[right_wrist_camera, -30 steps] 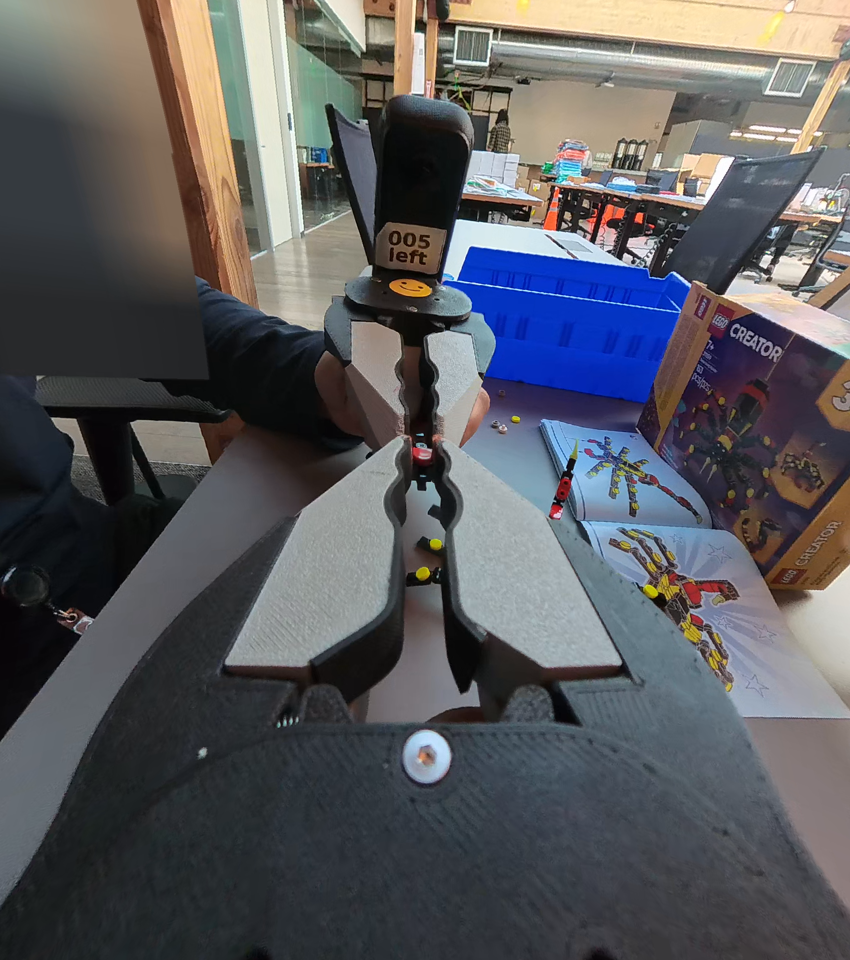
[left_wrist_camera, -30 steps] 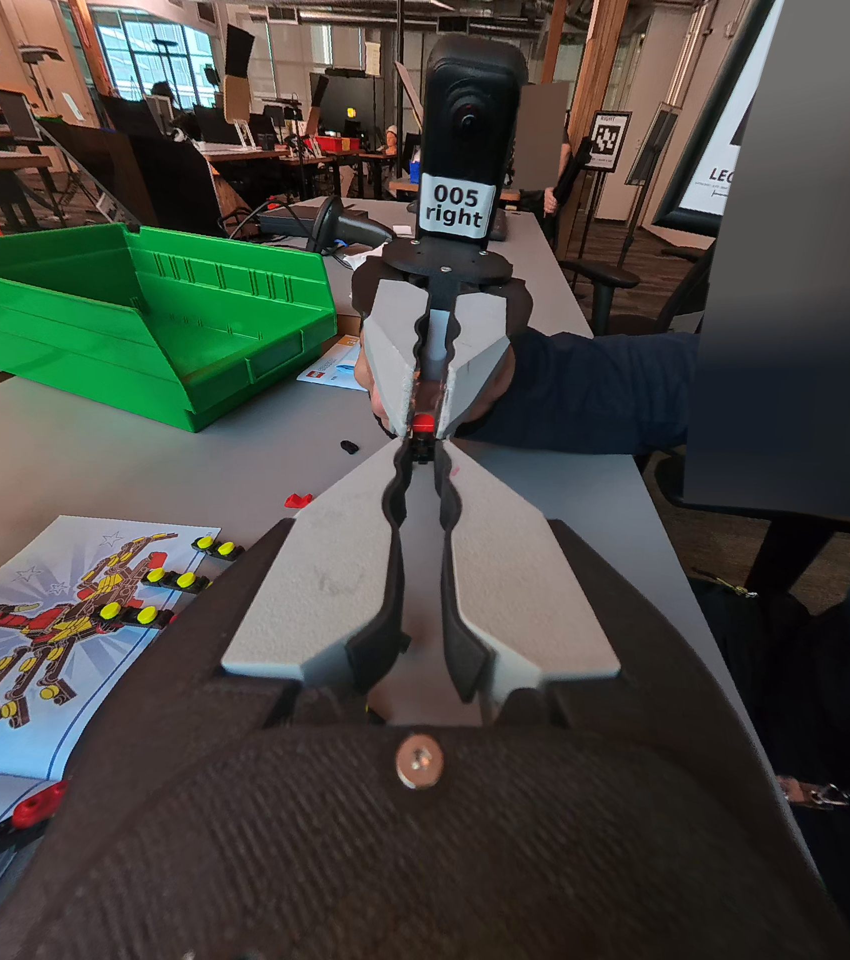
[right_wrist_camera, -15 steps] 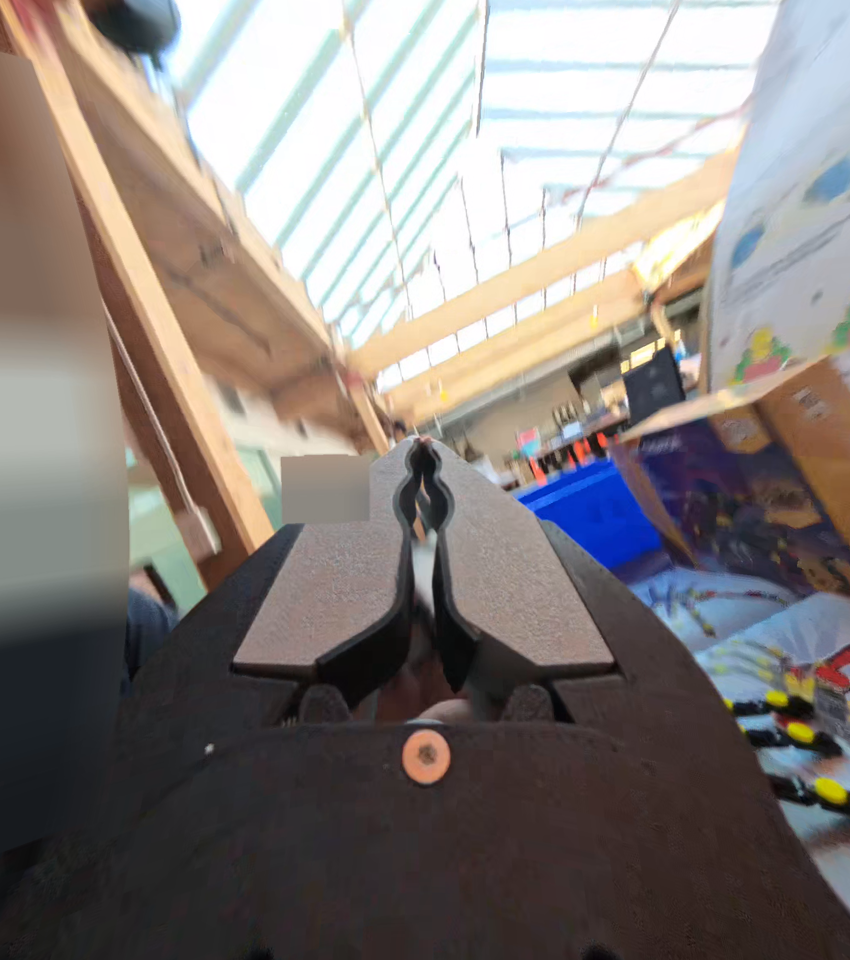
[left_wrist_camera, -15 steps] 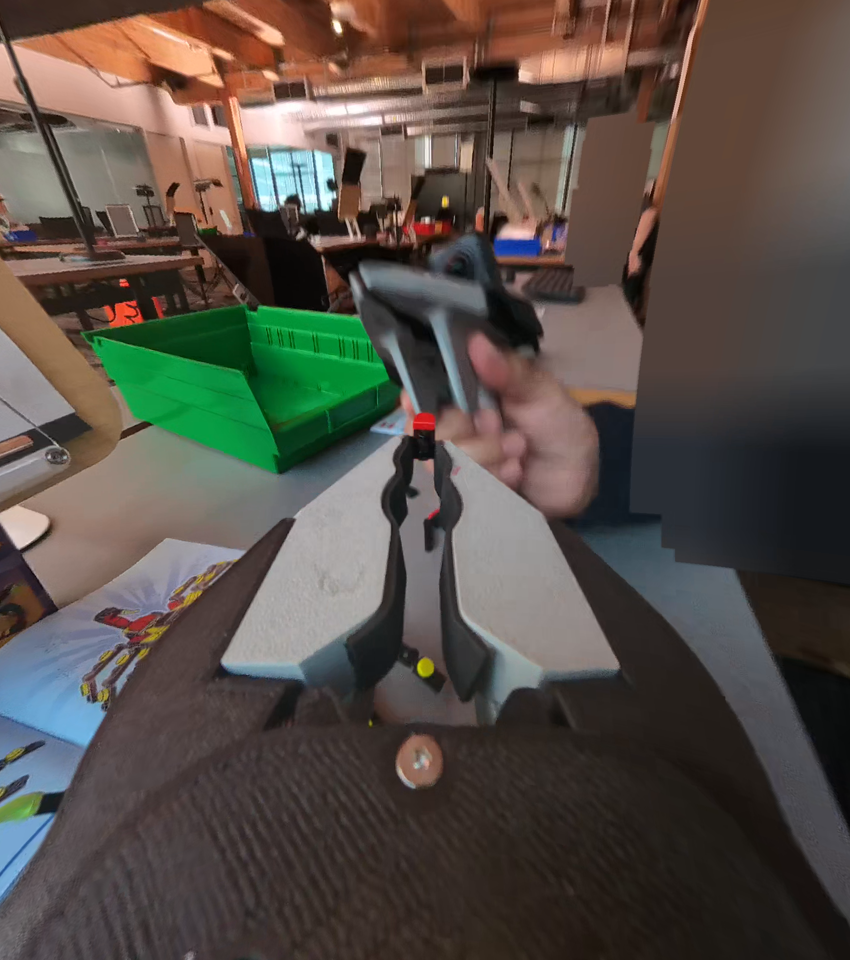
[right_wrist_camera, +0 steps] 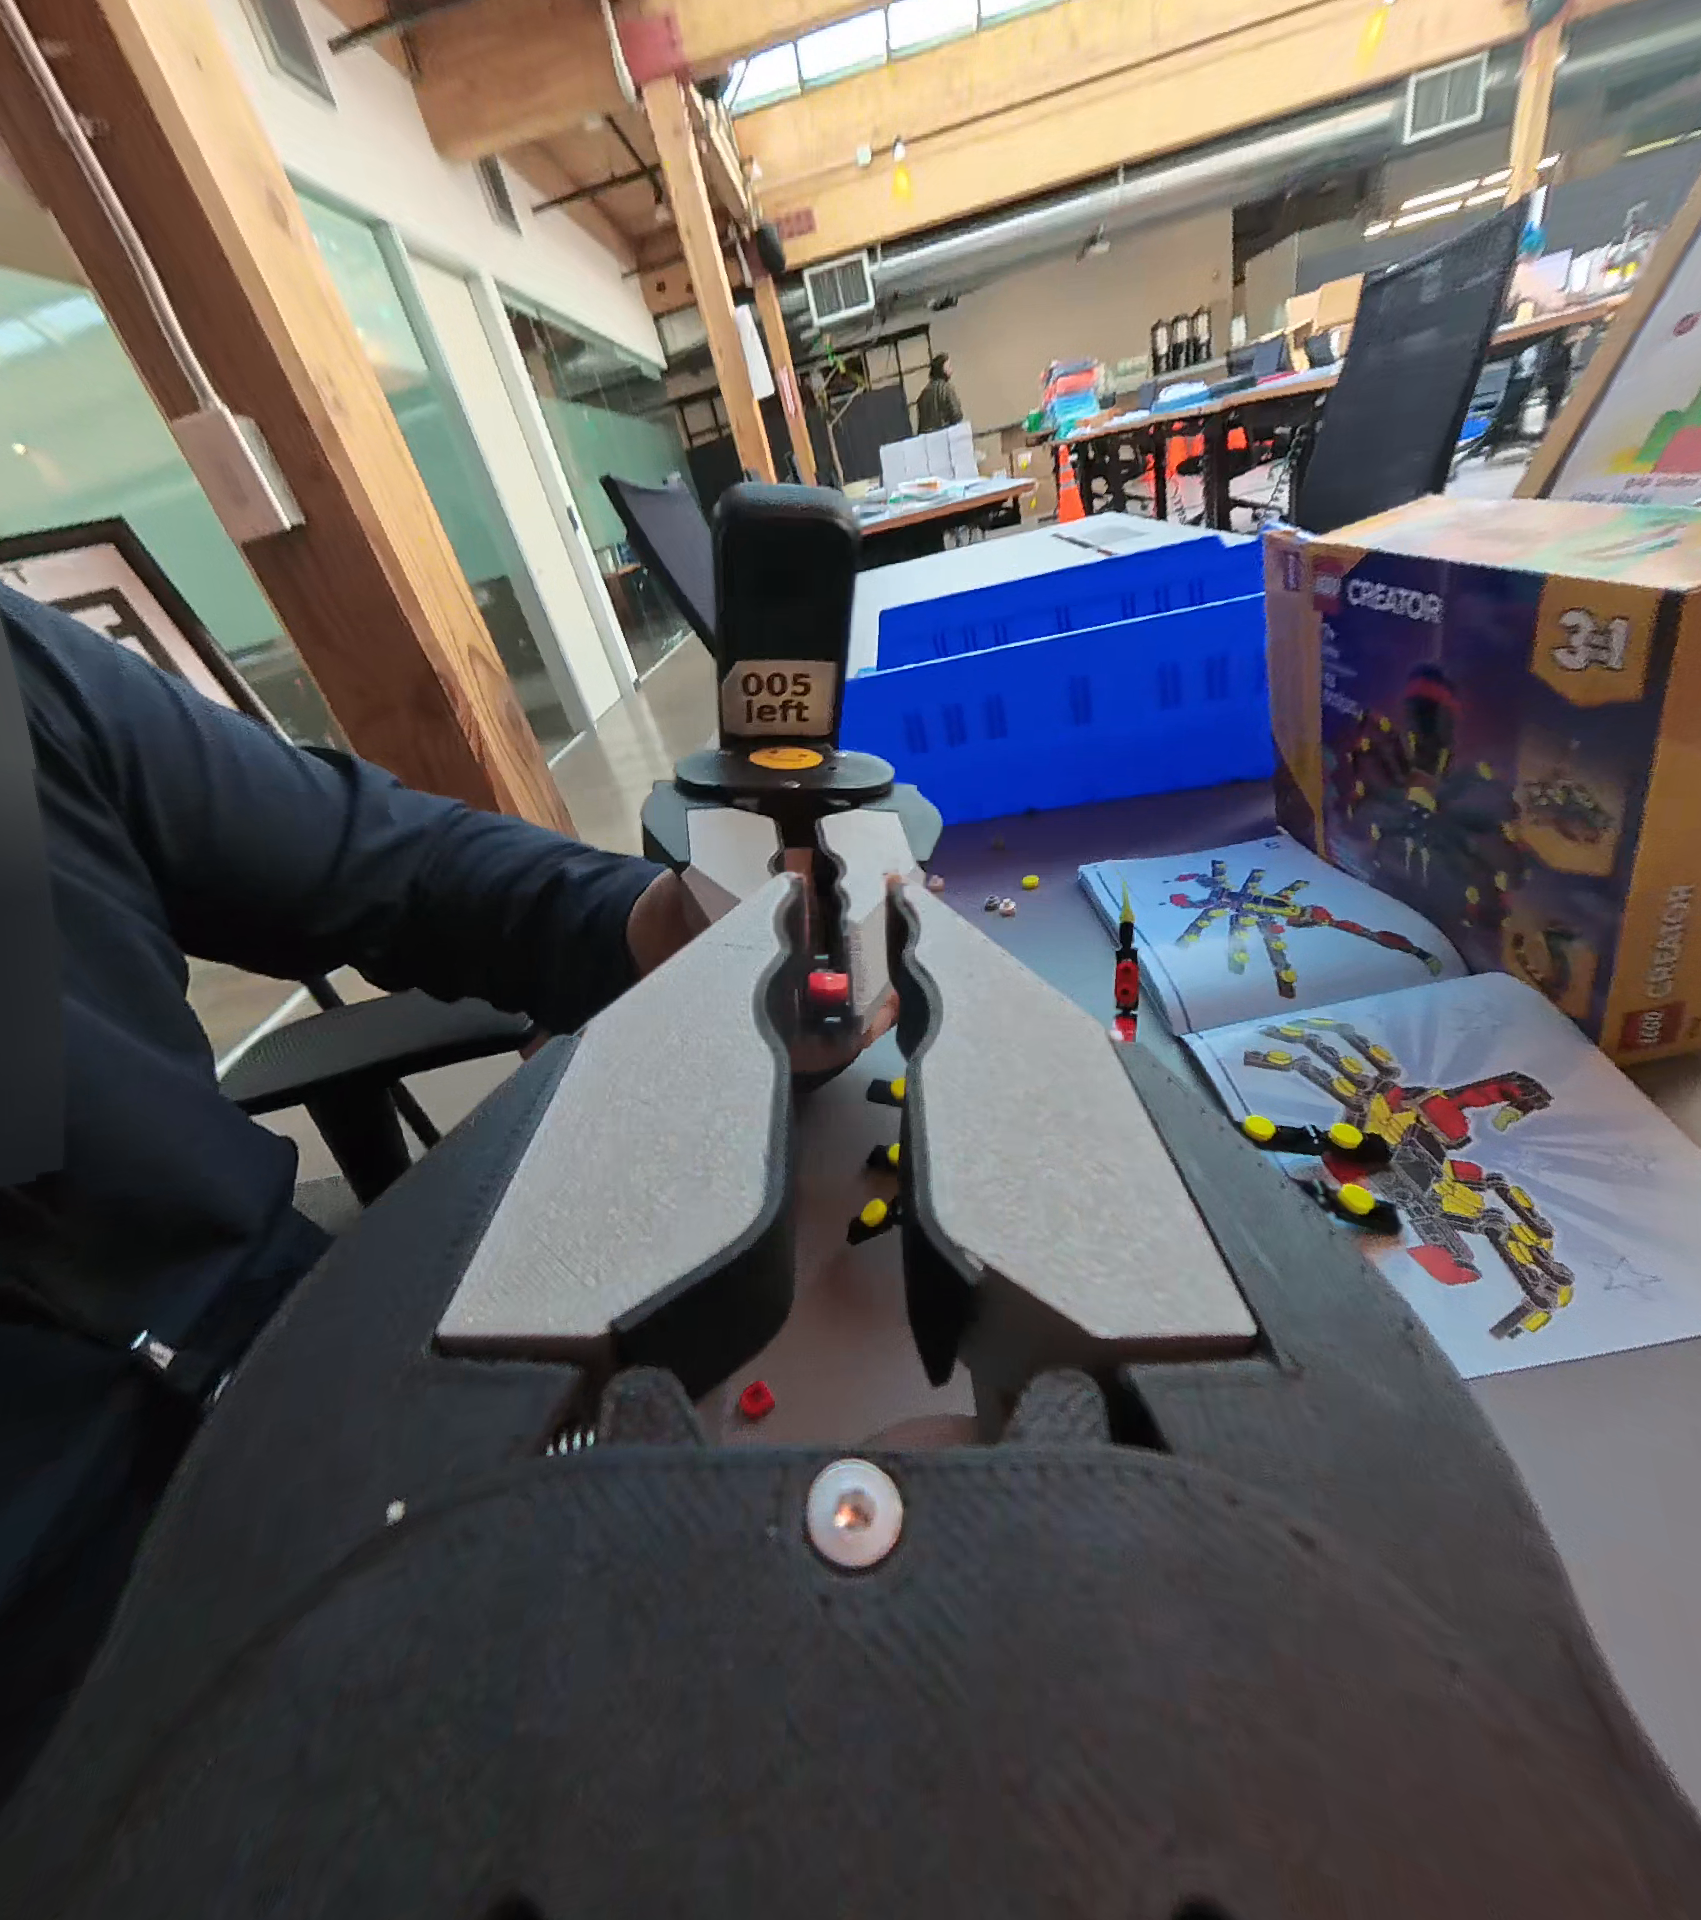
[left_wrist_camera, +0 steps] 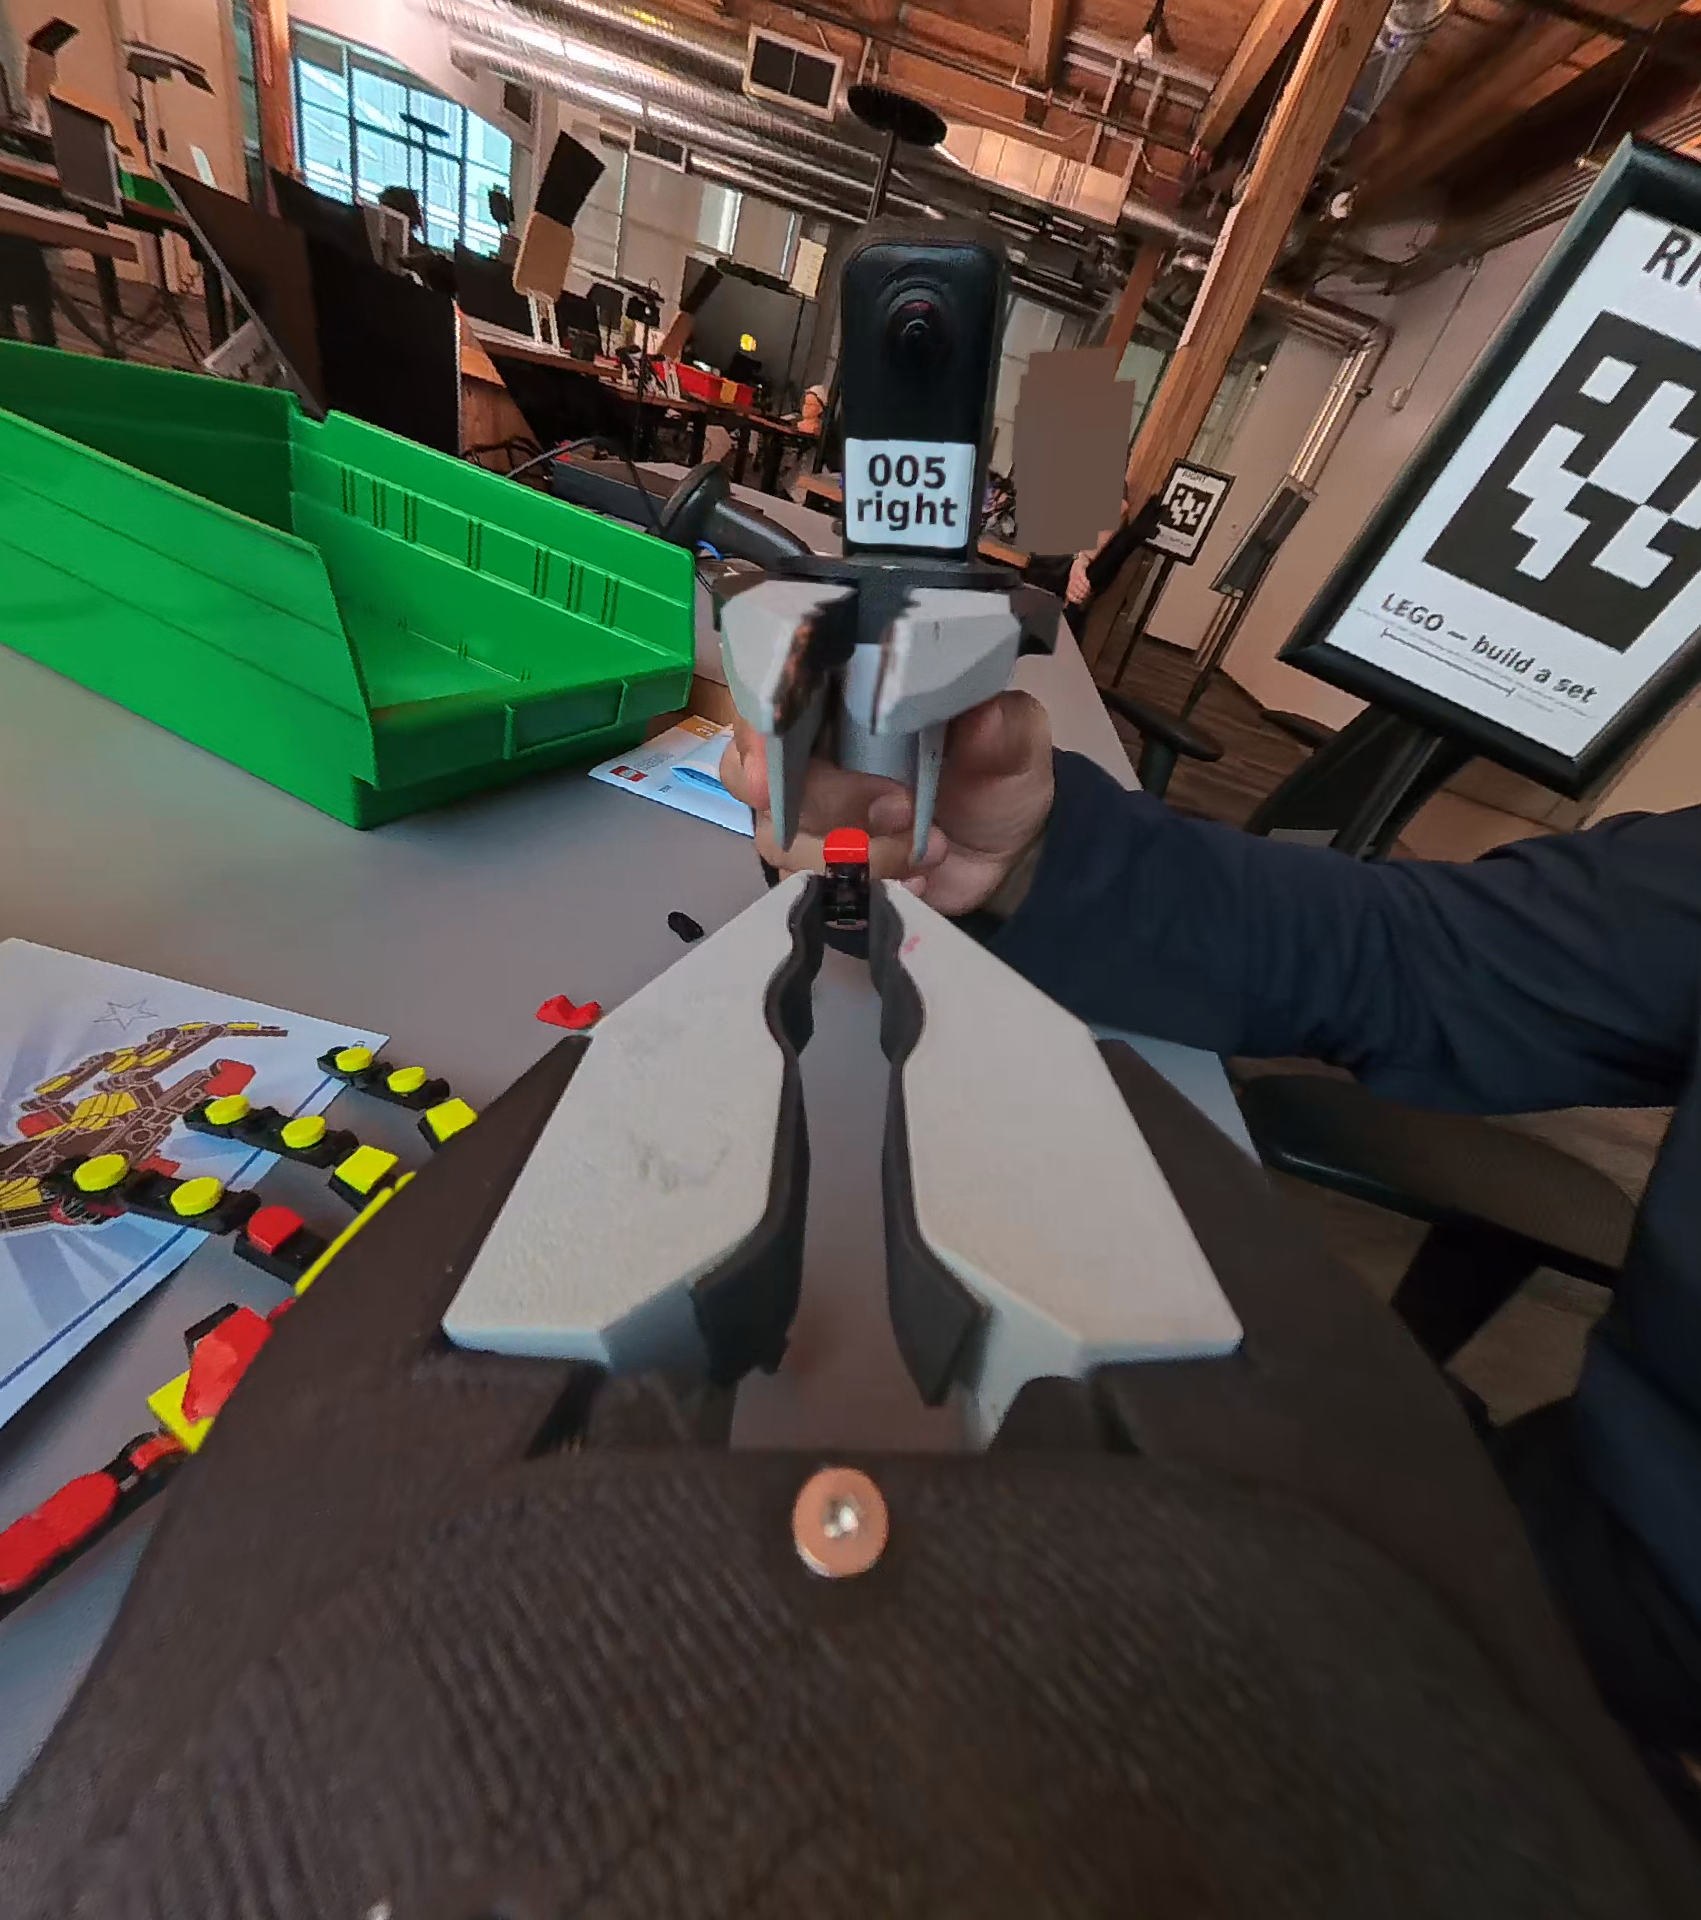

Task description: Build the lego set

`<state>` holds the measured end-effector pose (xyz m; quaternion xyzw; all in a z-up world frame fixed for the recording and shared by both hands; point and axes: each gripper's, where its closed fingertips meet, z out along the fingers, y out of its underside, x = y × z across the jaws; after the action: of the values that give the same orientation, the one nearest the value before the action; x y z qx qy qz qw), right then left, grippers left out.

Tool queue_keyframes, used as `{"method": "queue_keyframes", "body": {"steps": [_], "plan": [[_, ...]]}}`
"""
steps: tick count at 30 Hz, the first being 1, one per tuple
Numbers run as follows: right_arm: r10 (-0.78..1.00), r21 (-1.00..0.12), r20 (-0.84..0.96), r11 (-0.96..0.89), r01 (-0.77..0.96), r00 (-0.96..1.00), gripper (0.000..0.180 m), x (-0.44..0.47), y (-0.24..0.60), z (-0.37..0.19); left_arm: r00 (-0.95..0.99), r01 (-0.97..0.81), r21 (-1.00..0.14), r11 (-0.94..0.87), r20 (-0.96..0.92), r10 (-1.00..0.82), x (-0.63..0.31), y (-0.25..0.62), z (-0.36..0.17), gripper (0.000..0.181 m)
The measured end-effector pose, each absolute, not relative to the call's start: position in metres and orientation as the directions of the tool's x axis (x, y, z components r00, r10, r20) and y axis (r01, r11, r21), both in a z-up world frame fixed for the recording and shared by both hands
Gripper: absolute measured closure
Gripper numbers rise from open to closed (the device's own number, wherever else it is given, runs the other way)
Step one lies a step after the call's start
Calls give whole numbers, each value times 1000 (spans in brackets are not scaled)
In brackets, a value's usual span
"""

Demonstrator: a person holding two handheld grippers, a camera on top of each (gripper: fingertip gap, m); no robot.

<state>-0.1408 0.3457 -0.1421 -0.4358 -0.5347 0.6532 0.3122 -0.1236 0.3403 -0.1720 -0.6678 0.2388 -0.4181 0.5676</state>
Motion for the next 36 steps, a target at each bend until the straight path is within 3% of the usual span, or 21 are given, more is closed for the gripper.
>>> {"method": "queue_keyframes", "body": {"steps": [2,6,17,26,29,36], "plan": [[875,-976,-218,-208,72,-432,177,-141,342,-145,510,203,-942,-267,334,-793,-126,340,-169,176],[869,-971,-238,-213,106,-434,174,-142,343,-151,489,260,-917,-302,394,-778,-134,343,-165,176],[868,-969,-246,-205,139,-431,175,-149,336,-162,484,240,-917,-320,398,-779,-133,341,-168,176],[913,-986,-125,-72,148,-388,175,-149,335,-167,534,161,-945,-283,325,-781,-132,341,-176,176],[903,-983,-182,-177,49,-388,175,-150,334,-150,557,212,-958,-195,282,-781,-133,339,-159,176],[879,-915,-366,-400,-55,-306,174,-168,345,-142,728,133,-990,-49,131,-673,-152,350,-153,175]]}}
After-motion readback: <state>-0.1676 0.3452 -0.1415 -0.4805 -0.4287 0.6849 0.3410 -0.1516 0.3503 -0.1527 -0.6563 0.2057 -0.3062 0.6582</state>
